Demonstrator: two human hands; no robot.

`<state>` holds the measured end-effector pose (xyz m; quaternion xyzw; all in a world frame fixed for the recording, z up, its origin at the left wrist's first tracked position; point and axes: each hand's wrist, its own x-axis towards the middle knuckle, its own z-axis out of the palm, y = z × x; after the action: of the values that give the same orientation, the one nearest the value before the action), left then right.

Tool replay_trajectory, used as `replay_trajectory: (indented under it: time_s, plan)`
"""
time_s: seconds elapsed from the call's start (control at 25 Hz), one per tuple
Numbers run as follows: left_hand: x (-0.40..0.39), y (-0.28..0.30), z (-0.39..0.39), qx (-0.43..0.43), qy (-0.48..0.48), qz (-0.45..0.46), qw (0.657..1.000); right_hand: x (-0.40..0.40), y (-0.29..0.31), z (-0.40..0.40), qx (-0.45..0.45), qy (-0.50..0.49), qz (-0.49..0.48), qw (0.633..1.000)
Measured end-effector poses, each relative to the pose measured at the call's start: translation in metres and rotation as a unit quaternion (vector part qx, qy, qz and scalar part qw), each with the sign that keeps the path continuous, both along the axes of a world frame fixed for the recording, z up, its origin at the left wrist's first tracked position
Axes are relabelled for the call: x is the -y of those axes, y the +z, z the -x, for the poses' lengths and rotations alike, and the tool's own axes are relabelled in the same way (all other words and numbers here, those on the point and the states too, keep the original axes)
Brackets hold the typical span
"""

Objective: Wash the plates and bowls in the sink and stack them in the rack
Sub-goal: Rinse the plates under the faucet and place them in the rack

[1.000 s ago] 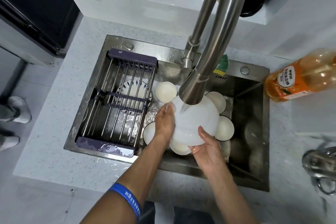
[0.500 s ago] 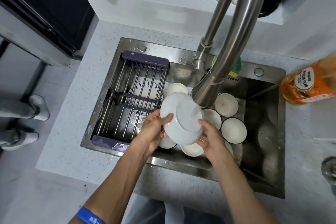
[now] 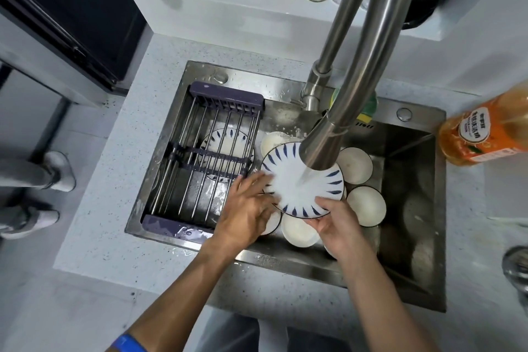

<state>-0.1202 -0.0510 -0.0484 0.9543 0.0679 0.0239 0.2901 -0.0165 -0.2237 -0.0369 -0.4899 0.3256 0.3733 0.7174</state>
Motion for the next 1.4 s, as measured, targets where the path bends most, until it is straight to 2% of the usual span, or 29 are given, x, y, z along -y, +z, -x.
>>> replay_trajectory:
  time_s: [0.08,0.12,0.16,0.2,0.24,0.28,0.32,0.36,0.4,0.44,0.48,0.52,0.6,0.64,0.76,0.8,0.88,0.92,0.96,1.0,1.04,1.08,1.12,1.16,1.2,1.24,1.32,1.4]
  plan:
    - [0.0,-0.001,0.003,0.019,-0.079,-0.115,0.99,-0.005,-0.003,0.007,0.005,0.015,-0.017,1.0]
    - [-0.001,0.001,0.002,0.025,-0.109,-0.141,0.984,-0.009,-0.005,0.011,0.003,0.02,-0.029,0.999]
    - [-0.005,0.004,-0.001,0.021,-0.109,-0.125,0.986,-0.014,-0.004,0.014,0.006,0.02,-0.039,0.999]
    - [-0.008,0.007,-0.003,0.015,-0.081,-0.069,0.994,-0.015,-0.004,0.014,0.014,0.012,-0.046,0.999]
    - [-0.01,0.009,-0.004,-0.004,-0.036,0.034,0.999,-0.013,-0.005,0.014,0.03,-0.004,-0.048,0.998]
    - [-0.009,0.011,-0.004,-0.033,0.037,0.175,0.983,-0.01,-0.005,0.013,0.052,-0.016,-0.045,0.997]
    - [-0.001,0.013,-0.005,-0.053,0.13,0.322,0.936,-0.006,-0.003,0.012,0.075,-0.024,-0.032,0.996]
    - [0.009,0.015,-0.011,-0.066,0.238,0.439,0.864,-0.005,0.002,0.012,0.092,-0.022,-0.014,0.995]
    - [0.018,0.015,-0.018,-0.065,0.343,0.515,0.783,-0.009,0.008,0.013,0.116,-0.012,0.002,0.993]
    - [0.024,0.014,-0.028,-0.069,0.429,0.544,0.718,-0.012,0.012,0.013,0.15,0.007,0.027,0.988]
    - [0.027,0.013,-0.037,-0.078,0.486,0.558,0.668,-0.013,0.015,0.013,0.19,0.028,0.06,0.98]
    - [0.028,0.009,-0.044,-0.076,0.507,0.585,0.628,-0.015,0.02,0.011,0.218,0.037,0.086,0.972]
    - [0.029,0.009,-0.052,-0.056,0.477,0.682,0.551,-0.006,0.025,0.004,0.213,0.009,0.088,0.973]
    - [0.03,0.011,-0.052,-0.056,0.454,0.698,0.55,-0.002,0.022,0.003,0.178,-0.014,0.066,0.982]
    - [0.023,0.02,-0.049,-0.076,0.433,0.581,0.685,-0.011,0.003,0.013,0.009,-0.035,-0.027,0.999]
    - [0.021,0.023,-0.047,-0.074,0.435,0.576,0.688,-0.017,-0.004,0.016,-0.012,-0.028,-0.02,0.999]
    - [0.015,0.028,-0.04,-0.07,0.441,0.6,0.664,-0.028,-0.003,0.013,0.04,0.008,0.069,0.997]
    - [0.015,0.026,-0.039,-0.073,0.44,0.612,0.653,-0.027,0.001,0.01,0.125,0.05,0.159,0.978]
    - [0.016,0.022,-0.037,-0.076,0.436,0.611,0.657,-0.022,0.003,0.009,0.23,0.113,0.271,0.928]
    - [0.019,0.019,-0.036,-0.08,0.421,0.591,0.683,-0.016,0.009,0.011,0.329,0.169,0.352,0.86]
    - [0.022,0.019,-0.034,-0.088,0.397,0.557,0.724,-0.014,0.01,0.016,0.398,0.216,0.382,0.806]
    - [0.023,0.02,-0.032,-0.091,0.368,0.509,0.773,-0.016,0.012,0.021,0.402,0.23,0.33,0.823]
    - [0.025,0.024,-0.029,-0.074,0.33,0.464,0.819,-0.023,0.018,0.028,0.344,0.216,0.219,0.887]
    - [0.027,0.028,-0.024,-0.042,0.273,0.427,0.861,-0.034,0.025,0.033,0.246,0.185,0.097,0.946]
    - [0.028,0.032,-0.019,-0.01,0.21,0.391,0.896,-0.044,0.03,0.034,0.173,0.134,0.018,0.976]
    - [0.027,0.034,-0.014,0.016,0.145,0.341,0.929,-0.054,0.034,0.031,0.122,0.086,-0.023,0.989]
    - [0.021,0.03,-0.005,0.031,0.039,0.216,0.975,-0.067,0.035,0.022,0.061,-0.013,-0.002,0.998]
    - [0.012,0.024,0.002,0.023,0.001,0.137,0.99,-0.072,0.038,0.028,0.009,-0.079,0.027,0.996]
